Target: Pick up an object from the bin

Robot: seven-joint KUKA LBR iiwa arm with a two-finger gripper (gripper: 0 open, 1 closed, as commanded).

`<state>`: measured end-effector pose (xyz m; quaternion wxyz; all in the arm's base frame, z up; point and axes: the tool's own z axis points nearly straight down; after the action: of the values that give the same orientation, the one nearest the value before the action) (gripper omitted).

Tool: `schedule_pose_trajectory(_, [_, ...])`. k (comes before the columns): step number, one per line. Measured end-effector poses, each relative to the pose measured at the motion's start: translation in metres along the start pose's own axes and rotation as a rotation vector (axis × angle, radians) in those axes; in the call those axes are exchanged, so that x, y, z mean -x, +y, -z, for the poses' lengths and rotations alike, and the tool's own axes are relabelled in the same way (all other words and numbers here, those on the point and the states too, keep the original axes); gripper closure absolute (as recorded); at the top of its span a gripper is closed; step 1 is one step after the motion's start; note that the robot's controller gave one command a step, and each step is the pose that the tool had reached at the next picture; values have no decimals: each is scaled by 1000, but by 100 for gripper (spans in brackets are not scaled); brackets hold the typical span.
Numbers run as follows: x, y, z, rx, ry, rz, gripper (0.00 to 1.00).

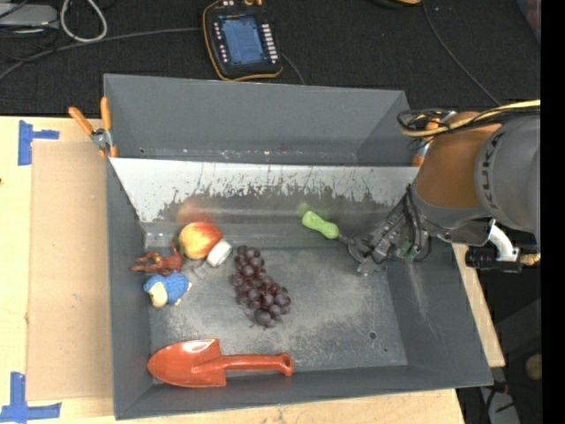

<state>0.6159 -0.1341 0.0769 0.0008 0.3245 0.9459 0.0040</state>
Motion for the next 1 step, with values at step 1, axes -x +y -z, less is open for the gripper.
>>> schedule_pose_trajectory(1, [1, 0, 13, 0, -3, 0, 100])
